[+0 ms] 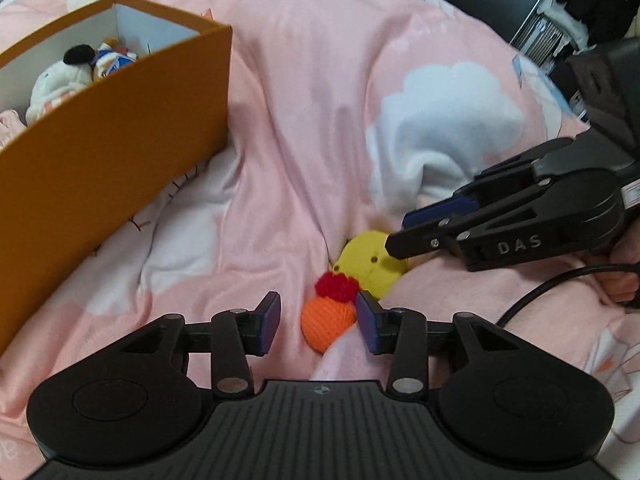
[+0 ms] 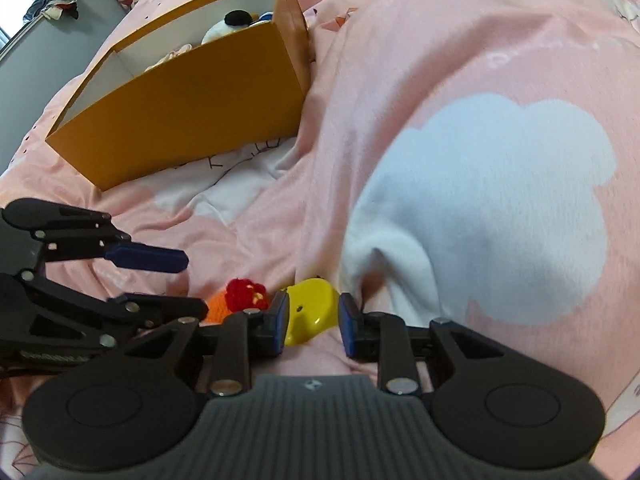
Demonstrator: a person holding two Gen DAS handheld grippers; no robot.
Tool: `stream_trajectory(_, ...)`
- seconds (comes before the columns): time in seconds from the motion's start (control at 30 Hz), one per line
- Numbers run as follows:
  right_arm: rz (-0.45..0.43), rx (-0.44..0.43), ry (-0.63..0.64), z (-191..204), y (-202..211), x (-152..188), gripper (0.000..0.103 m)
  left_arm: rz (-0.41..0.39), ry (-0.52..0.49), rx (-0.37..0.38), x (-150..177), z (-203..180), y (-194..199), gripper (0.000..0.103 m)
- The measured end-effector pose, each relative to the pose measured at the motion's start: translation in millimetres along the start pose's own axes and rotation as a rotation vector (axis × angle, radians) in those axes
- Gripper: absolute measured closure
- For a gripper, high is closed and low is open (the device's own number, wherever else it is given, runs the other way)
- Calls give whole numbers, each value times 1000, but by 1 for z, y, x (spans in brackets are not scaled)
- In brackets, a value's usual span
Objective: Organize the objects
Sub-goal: 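Grasp the orange knitted toy with the left gripper while the right gripper grasps the yellow toy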
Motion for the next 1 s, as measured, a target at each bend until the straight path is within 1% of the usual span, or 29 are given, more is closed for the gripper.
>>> stream_trajectory(0.1, 3, 6, 10, 1, -2, 2, 68, 20, -19, -50, 4, 1, -8, 48)
stream_trajectory(0.17, 4, 6, 8, 0, 0, 3, 66, 37, -29, -59, 7, -2, -13, 48)
stream_trajectory(0.3, 11, -1, 1, -4, -2, 6, 63, 71, -20, -39, 13, -5, -24, 48)
stream_trajectory(0.37, 14, -10, -1, -2, -3, 6, 61, 80, 11, -22, 14, -3, -29, 48)
stream_trajectory(0.47, 17, -8, 7, -1, -4, 6, 59, 84, 46, -22, 15, 3, -38, 47)
stream_trajectory(0.53, 19, -5, 15, 0, -5, 6, 57, 88, 62, -21, 16, 5, -46, 48)
stream_trajectory(0.57, 19, -3, 17, -1, -4, 7, 57, 85, 71, -21, 15, 6, -48, 52)
stream_trajectory(0.6, 20, -2, 20, -1, -4, 8, 56, 81, 76, -22, 15, 6, -49, 56)
stream_trajectory(0.7, 20, -3, 22, -2, -4, 8, 56, 61, 68, -32, 15, 4, -44, 57)
stream_trajectory(0.8, 20, 8, 46, 1, -3, 7, 56, 18, 65, -58, 15, 5, -29, 57)
stream_trajectory(0.9, 3, 40, 129, 11, -1, 5, 56, -37, 82, -111, 14, 12, -6, 57)
stream_trajectory(1.0, 2, 76, 234, 22, -3, 3, 55, -98, 130, -135, 15, 22, 17, 57)
Point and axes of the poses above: each gripper's, at about its wrist camera, not at the fingertips, and y roughly against the way its jaws point, z to its left, x to its underside, the point moved 9 cm from there along -y, roughly the way its jaws point, and after that the axes turned 13 degrees about x, right-handed, at the moved point
